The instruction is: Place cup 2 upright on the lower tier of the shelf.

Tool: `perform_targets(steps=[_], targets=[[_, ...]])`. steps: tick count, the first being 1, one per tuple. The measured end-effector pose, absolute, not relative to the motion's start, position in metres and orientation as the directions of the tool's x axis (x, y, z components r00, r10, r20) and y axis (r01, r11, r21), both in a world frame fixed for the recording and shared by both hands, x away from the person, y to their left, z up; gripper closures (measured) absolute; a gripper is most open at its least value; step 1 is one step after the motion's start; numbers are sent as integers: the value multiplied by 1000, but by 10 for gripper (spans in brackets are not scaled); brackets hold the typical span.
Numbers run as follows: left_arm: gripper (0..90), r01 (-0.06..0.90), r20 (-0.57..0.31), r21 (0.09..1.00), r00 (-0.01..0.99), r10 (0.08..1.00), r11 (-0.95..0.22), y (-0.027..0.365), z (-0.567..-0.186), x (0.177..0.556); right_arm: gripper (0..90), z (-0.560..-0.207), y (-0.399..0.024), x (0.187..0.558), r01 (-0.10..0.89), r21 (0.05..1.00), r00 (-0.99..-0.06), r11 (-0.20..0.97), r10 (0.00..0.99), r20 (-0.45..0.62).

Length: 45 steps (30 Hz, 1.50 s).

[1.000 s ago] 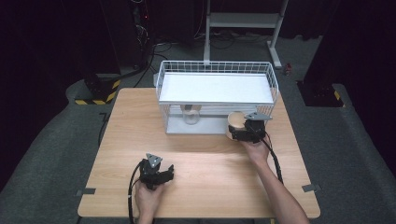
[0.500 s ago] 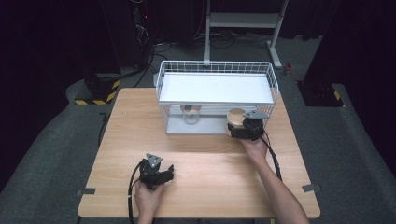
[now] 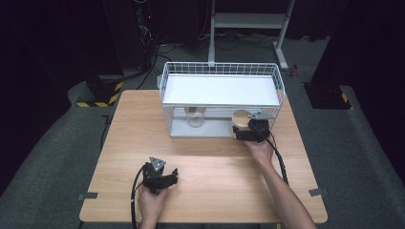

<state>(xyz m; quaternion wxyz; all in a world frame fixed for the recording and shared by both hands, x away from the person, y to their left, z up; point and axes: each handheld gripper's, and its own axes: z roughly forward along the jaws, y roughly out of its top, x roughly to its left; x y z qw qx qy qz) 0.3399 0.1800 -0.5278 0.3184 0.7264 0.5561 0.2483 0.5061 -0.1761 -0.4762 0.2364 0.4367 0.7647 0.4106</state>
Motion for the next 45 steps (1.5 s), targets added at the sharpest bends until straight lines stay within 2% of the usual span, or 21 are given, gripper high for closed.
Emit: perform_targets(steps=[11,14,19,23,28,35,45], targets=[[223,650,6,739,258,966,-178,180,-528,340,88,-469,-183,498,463,845,-513,267,858,10],[223,650,7,739,258,966,-178,180,-528,340,89,-471,-186,493,487,837,-505,249,862,37],[223,650,7,739,258,966,-178,180,-528,340,106,-474,-192,484,485,835,-501,259,865,23],[222,650,7,739,259,966,-179,180,-528,340,137,-476,-197,480,489,833,-497,260,868,21],[221,649,8,739,260,966,-181,180,-528,340,241,-479,-198,470,484,840,-492,245,870,30],[222,649,8,739,260,966,-181,180,-528,340,328,-488,-196,466,508,824,-477,253,879,24],[222,649,8,739,260,966,-181,180,-528,340,387,-495,-191,467,514,817,-467,262,884,10]])
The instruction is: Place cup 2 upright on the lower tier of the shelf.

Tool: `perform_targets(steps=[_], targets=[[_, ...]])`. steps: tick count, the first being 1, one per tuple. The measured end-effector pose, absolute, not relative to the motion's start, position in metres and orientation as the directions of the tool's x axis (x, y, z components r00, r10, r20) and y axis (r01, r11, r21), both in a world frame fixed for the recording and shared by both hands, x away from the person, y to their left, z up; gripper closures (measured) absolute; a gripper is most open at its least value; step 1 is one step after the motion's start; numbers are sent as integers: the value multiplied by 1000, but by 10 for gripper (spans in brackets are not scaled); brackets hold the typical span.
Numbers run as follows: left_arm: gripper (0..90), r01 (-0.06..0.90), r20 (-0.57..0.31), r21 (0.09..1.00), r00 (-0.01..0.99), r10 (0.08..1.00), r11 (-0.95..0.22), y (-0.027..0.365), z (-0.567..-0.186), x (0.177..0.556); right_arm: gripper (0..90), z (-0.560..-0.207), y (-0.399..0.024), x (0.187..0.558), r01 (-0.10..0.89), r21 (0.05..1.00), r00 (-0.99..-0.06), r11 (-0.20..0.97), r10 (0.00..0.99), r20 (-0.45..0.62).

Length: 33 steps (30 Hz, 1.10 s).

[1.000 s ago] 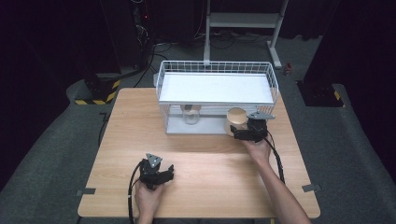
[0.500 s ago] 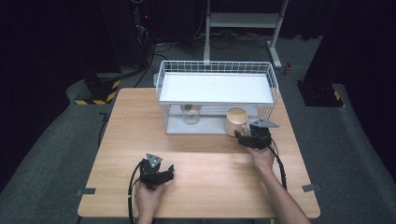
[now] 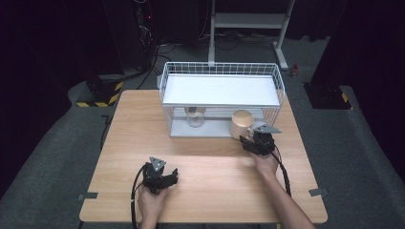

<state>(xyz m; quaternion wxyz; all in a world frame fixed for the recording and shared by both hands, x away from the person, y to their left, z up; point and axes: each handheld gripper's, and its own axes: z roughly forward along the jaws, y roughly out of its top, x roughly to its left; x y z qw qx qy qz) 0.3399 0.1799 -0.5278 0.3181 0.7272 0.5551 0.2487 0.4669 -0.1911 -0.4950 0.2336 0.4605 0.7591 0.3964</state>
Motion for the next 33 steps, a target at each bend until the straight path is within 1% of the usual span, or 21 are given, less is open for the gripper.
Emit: perform_targets(steps=[5,12,21,23,26,28,30,33], targets=[[221,649,8,739,260,966,-181,180,-528,340,407,-498,-190,469,515,818,-457,254,889,11],[222,649,8,739,260,966,-181,180,-528,340,411,-498,-189,473,525,815,-456,247,889,25],[222,649,8,739,260,966,-181,180,-528,340,427,-495,-183,484,539,807,-444,242,896,28],[222,649,8,739,260,966,-180,180,-528,340,429,-494,-182,487,533,807,-448,253,894,15],[222,649,7,739,260,966,-180,180,-528,340,430,-492,-179,491,549,800,-438,245,899,26],[222,649,7,739,260,966,-180,180,-528,340,446,-492,-177,493,544,804,-432,240,902,23],[222,649,7,739,260,966,-180,180,-528,340,442,-493,-177,496,558,797,-426,231,904,36],[221,649,7,739,260,966,-180,180,-528,340,442,-492,-176,500,553,797,-429,242,903,24]])
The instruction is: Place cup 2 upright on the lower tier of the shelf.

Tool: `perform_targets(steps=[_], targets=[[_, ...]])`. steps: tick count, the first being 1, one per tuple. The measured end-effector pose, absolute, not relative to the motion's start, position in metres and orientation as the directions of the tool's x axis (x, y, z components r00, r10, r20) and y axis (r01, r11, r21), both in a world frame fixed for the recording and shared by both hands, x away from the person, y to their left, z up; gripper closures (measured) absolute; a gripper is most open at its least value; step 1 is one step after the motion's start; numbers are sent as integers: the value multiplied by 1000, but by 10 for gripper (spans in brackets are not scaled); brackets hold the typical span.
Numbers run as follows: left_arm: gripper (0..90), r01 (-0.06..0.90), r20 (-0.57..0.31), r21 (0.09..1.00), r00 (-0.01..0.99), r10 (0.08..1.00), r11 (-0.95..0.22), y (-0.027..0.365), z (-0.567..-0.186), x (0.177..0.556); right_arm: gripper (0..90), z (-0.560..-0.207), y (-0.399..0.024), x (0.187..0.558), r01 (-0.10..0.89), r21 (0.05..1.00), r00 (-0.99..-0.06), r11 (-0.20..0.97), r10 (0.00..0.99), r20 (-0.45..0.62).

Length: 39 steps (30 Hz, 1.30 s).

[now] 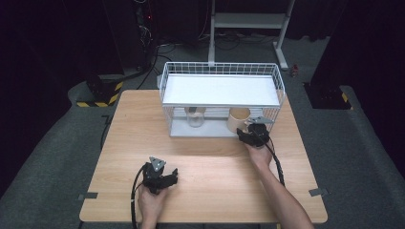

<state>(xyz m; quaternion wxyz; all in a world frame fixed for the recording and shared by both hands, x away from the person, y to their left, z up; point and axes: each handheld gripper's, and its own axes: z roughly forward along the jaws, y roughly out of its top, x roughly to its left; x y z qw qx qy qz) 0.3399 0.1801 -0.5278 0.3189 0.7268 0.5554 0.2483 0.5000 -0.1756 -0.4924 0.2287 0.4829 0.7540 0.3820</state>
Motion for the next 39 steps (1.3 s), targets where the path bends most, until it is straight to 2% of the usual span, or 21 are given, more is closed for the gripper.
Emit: perform_targets(steps=[31,34,39], targets=[[221,649,8,739,260,966,-181,180,-528,340,454,-503,-182,517,594,787,-361,167,930,75],[221,649,8,739,260,966,-181,180,-528,340,443,-502,-183,517,594,788,-358,162,930,78],[221,649,8,739,260,965,-181,180,-528,340,363,-502,-185,515,606,779,-362,162,928,89]])
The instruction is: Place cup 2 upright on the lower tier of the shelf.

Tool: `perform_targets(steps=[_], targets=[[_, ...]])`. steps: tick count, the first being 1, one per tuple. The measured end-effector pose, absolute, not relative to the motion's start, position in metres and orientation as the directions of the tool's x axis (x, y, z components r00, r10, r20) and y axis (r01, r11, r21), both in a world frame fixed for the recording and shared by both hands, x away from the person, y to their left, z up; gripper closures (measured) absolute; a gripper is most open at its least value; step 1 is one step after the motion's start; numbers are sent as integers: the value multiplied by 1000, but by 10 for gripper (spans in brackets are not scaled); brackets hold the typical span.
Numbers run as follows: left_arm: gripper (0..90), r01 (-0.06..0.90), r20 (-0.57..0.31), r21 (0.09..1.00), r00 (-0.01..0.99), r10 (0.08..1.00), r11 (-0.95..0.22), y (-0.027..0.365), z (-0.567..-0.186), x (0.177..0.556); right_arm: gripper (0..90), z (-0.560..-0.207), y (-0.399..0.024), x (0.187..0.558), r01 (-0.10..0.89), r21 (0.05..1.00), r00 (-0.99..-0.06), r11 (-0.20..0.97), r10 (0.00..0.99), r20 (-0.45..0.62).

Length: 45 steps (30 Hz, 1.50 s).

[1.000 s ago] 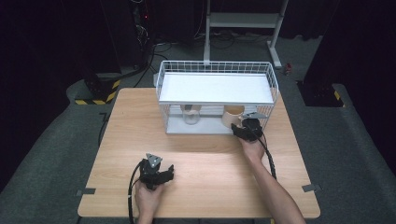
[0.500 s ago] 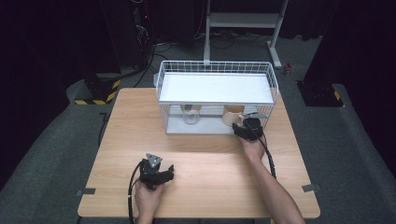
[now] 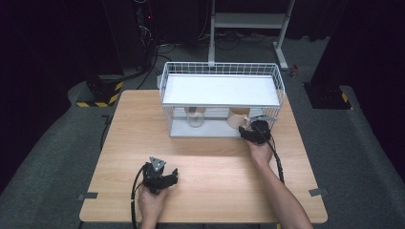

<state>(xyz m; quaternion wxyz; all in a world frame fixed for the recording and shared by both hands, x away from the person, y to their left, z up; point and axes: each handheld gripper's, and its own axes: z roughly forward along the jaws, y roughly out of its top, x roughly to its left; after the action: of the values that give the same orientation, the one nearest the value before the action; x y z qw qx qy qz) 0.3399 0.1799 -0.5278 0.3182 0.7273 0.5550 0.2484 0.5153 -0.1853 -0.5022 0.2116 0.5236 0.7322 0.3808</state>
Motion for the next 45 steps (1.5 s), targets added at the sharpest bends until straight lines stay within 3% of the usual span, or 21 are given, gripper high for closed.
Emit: perform_targets(steps=[6,14,45], targets=[[221,649,9,739,261,965,-182,180,-528,340,287,-498,-184,510,587,786,-398,193,915,73],[221,649,8,739,260,965,-182,180,-528,340,253,-489,-187,503,577,793,-410,193,909,77],[221,649,9,738,261,965,-182,180,-528,340,259,-472,-200,480,521,827,-457,212,887,60]])
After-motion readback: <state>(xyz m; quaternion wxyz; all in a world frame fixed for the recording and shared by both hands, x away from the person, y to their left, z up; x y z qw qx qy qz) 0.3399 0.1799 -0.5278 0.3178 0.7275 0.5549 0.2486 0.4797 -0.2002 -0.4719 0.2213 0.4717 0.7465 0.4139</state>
